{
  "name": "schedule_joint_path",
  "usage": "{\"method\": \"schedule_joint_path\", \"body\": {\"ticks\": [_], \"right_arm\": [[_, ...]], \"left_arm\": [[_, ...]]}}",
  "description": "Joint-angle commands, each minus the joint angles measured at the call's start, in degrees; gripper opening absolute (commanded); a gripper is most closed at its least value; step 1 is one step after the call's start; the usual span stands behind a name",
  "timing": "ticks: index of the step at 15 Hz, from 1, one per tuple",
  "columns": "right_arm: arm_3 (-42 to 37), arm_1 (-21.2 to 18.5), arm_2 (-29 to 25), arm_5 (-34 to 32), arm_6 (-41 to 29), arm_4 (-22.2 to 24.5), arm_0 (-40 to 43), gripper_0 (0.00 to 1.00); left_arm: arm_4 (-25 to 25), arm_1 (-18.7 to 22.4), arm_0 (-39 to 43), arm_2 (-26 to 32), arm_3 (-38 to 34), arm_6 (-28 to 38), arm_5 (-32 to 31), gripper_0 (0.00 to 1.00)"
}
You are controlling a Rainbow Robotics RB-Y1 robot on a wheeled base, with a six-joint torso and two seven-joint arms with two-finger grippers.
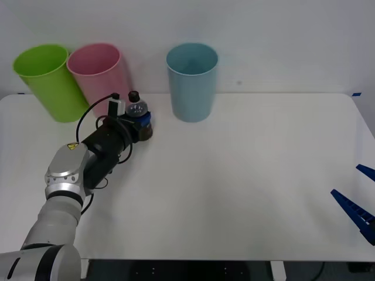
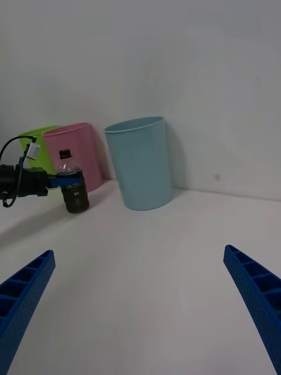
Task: Grasp the object on the table and drop it into the matching bin: aluminum can to the light blue bin, PET bottle to the pink bin.
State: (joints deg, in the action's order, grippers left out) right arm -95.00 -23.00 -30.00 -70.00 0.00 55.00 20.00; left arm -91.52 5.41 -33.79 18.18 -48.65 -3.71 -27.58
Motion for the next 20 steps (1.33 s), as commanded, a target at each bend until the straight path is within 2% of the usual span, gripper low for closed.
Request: {"method": "schedule_joint_path", "body": {"ticks": [1,3,8,14,17,20], "right_arm": [[0.0,0.0,0.0,0.0,0.0,0.0,0.0,1.0],[0.0,0.0,0.0,0.0,0.0,0.0,0.0,1.0],[0.0,0.0,0.0,0.0,0.0,0.0,0.0,1.0],[0.0,0.0,0.0,0.0,0.0,0.0,0.0,1.0],[0.0,0.0,0.0,0.0,0.0,0.0,0.0,1.0],[0.0,0.0,0.0,0.0,0.0,0.0,0.0,1.0]], "left_arm": [[5.5,2.6,1.4,-3.8,0.0,-0.1,-0.6,0.0],[8.6,4.2,2.1,-6.0,0.0,-0.2,-1.5,0.0],[21.4,10.5,4.1,-12.1,-0.5,-1.0,-4.9,0.0],[35.5,17.4,11.7,-19.4,-12.5,-0.2,-4.4,0.0],[38.1,18.3,15.3,-18.7,-18.9,-0.2,-2.4,0.0],[39.3,18.9,18.9,-18.4,-26.8,1.2,3.9,0.0]]}}
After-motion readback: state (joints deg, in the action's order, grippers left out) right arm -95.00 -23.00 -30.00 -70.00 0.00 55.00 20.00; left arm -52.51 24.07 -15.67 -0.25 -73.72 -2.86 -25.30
